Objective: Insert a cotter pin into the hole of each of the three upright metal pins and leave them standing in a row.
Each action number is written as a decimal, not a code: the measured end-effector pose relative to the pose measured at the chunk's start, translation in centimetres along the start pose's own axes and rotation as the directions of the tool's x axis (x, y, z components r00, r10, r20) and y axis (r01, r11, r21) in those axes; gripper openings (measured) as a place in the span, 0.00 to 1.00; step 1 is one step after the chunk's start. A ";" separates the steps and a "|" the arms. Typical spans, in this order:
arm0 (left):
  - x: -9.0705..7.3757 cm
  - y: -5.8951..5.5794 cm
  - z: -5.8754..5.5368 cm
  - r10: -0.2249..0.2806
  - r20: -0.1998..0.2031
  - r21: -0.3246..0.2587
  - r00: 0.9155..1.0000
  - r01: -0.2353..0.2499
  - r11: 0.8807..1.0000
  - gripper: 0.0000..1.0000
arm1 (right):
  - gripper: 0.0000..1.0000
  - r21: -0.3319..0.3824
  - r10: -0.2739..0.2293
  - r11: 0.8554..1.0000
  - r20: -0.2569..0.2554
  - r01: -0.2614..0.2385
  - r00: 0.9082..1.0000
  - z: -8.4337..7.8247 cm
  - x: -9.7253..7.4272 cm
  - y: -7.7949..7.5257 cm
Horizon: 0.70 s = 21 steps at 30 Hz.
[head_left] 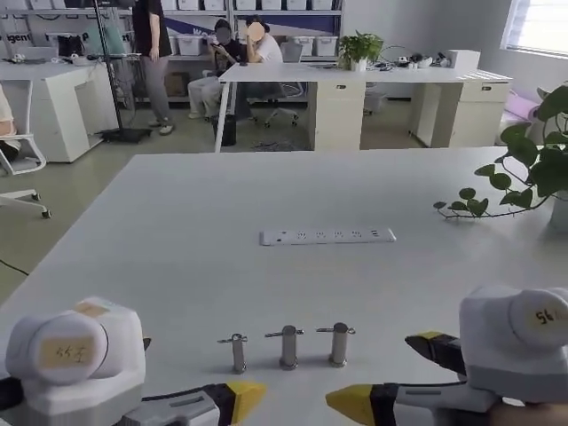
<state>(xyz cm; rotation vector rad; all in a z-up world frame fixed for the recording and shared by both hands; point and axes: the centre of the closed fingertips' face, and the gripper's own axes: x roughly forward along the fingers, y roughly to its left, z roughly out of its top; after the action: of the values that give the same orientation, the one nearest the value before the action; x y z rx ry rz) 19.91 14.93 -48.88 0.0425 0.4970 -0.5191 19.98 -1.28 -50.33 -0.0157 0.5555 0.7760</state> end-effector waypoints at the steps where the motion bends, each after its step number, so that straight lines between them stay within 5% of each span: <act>1: 0.0 0.0 0.0 0.000 -0.001 -0.002 1.000 0.000 1.000 0.92 | 0.90 0.002 0.001 1.000 0.002 -0.001 1.000 0.0 0.0 0.0; 21: 1.4 -0.7 -0.1 -0.011 -0.029 0.017 1.000 0.011 1.000 0.89 | 0.88 -0.012 -0.004 1.000 0.006 0.004 1.000 0.1 0.3 -0.2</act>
<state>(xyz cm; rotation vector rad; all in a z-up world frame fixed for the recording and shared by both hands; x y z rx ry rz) 20.61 13.69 -49.55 0.0638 0.5215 -0.5339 20.35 -1.23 -50.37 -0.0253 0.5448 0.7756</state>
